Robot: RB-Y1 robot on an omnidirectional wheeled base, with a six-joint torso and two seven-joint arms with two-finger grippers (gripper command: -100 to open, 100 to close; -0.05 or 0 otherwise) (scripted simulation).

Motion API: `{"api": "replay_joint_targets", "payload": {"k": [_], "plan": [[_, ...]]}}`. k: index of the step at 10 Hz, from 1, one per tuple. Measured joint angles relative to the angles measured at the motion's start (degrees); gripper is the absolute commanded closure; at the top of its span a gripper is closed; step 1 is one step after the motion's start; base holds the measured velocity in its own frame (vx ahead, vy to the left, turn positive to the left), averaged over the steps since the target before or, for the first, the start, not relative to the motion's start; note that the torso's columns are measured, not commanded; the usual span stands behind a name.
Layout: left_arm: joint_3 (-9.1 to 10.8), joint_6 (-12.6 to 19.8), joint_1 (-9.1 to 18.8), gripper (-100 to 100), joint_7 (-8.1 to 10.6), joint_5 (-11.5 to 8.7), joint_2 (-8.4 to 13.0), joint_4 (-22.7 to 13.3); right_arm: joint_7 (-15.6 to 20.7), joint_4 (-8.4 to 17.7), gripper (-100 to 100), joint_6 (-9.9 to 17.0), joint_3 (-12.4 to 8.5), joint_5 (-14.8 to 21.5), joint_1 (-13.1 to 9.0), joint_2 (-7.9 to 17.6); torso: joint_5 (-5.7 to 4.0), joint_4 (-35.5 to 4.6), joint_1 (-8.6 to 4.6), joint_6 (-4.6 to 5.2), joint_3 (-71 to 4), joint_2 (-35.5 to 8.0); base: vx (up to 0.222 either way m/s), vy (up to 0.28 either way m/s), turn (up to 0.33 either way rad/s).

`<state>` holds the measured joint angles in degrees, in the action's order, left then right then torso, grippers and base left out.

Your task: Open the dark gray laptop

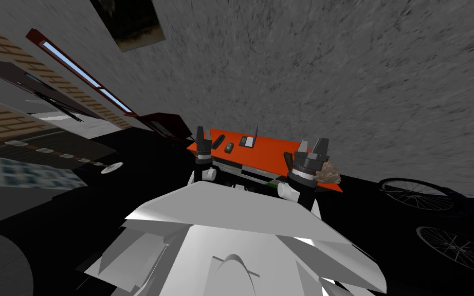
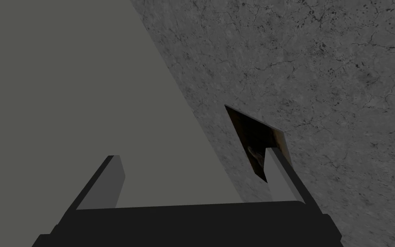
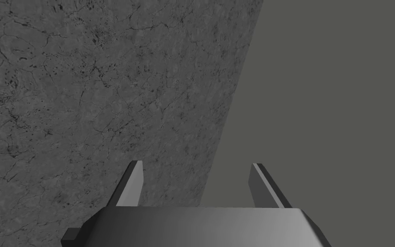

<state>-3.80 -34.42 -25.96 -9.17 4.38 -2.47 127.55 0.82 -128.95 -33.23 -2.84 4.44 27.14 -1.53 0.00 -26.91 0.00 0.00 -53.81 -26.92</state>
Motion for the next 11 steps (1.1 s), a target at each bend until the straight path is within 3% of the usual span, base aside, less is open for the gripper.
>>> {"api": "replay_joint_targets", "payload": {"k": [2,3,5,7,9,11], "plan": [[0.0,0.0,0.0,0,0.0,0.0,0.0,0.0,0.0,0.0,0,0.0,0.0,0.0,0.0,0.0,0.0,-8.46,0.0,0.0,-16.91,-8.46,0.0,0.0,0.0],[0.0,0.0,0.0,0,0.0,0.0,0.0,0.0,0.0,0.0,-100,0.0,0.0,0.0,0.0,0.0,0.0,-12.69,0.0,0.0,-25.38,-12.69,0.002,0.02,0.139],[-0.01,0.01,0.0,0,0.0,0.0,0.0,-0.03,-0.13,1.75,-100,1.49,0.45,1.9,-0.45,1.82,0.04,-15.14,0.13,-0.01,-30.43,-15.17,-0.012,0.052,0.157],[-0.01,0.01,0.0,0,0.0,0.0,-0.01,-0.03,-0.9,4.39,-100,3.48,0.17,3.9,-0.92,4.3,0.01,-15.36,0.02,0.0,-30.73,-15.36,-0.015,0.054,0.17],[-0.01,0.01,0.0,0,0.0,0.0,-0.01,-0.03,-1.98,6.26,-100,7.28,-0.03,6.68,-1.91,7.34,0.0,-15.38,0.0,-0.01,-30.74,-15.38,-0.013,0.053,0.158],[0.0,0.01,-0.01,0,0.0,0.0,0.0,-0.03,-2.07,8.87,-100,9.6,0.59,8.97,-2.83,8.34,-0.01,-15.36,-0.02,-0.01,-30.78,-15.31,0.002,0.053,0.206]]}}
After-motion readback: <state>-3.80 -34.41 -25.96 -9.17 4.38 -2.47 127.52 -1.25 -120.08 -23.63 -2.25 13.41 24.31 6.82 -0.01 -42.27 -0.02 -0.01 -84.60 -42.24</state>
